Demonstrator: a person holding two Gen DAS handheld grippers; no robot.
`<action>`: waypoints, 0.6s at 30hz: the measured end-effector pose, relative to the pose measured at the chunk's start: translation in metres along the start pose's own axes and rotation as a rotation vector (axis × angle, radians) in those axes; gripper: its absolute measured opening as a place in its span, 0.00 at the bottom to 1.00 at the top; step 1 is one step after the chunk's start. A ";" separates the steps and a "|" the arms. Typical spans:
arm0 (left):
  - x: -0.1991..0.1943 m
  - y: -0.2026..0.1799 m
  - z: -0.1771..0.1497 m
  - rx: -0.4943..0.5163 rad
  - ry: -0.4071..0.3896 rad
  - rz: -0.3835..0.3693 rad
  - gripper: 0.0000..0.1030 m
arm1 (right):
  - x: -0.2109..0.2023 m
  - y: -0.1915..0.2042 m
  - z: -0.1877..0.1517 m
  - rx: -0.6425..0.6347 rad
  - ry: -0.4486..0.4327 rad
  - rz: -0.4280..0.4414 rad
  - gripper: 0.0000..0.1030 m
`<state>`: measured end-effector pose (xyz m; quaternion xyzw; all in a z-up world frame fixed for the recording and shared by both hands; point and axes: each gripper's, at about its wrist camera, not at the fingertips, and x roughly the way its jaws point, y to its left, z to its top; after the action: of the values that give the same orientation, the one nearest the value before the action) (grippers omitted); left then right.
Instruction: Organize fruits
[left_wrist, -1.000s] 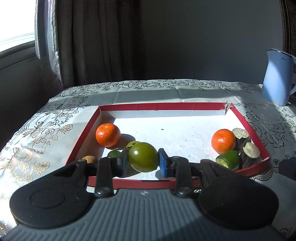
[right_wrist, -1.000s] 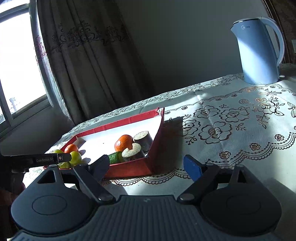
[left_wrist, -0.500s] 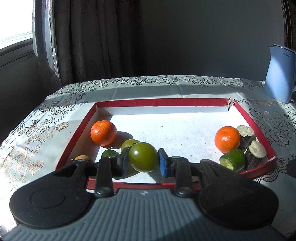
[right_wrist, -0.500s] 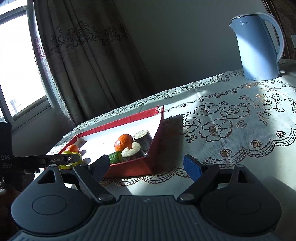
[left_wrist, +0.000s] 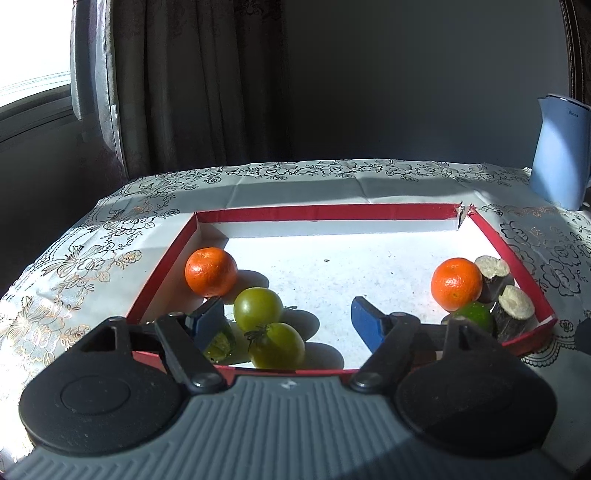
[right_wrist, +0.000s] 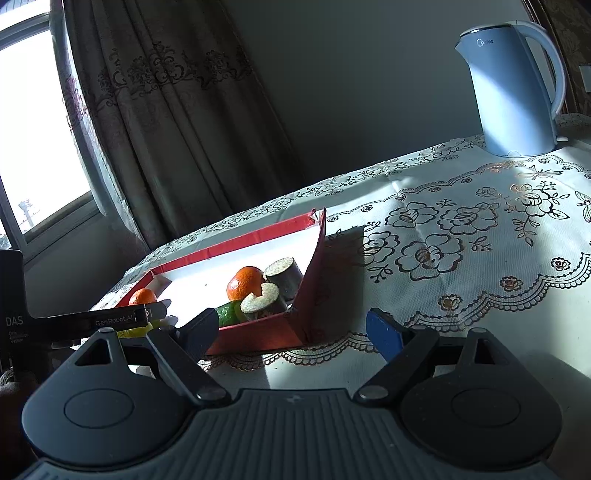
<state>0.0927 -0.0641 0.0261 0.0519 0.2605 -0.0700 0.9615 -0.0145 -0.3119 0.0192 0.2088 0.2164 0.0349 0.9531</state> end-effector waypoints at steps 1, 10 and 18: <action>-0.002 0.001 0.000 -0.002 -0.004 0.005 0.79 | 0.000 0.000 0.000 0.002 0.000 0.000 0.85; -0.044 -0.006 -0.002 0.025 -0.065 0.058 1.00 | 0.001 -0.001 0.000 0.004 0.001 0.000 0.85; -0.081 -0.010 -0.006 0.014 -0.076 0.107 1.00 | 0.001 -0.001 0.000 0.008 0.005 -0.003 0.85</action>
<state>0.0184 -0.0643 0.0614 0.0698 0.2202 -0.0225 0.9727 -0.0136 -0.3124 0.0180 0.2121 0.2191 0.0330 0.9518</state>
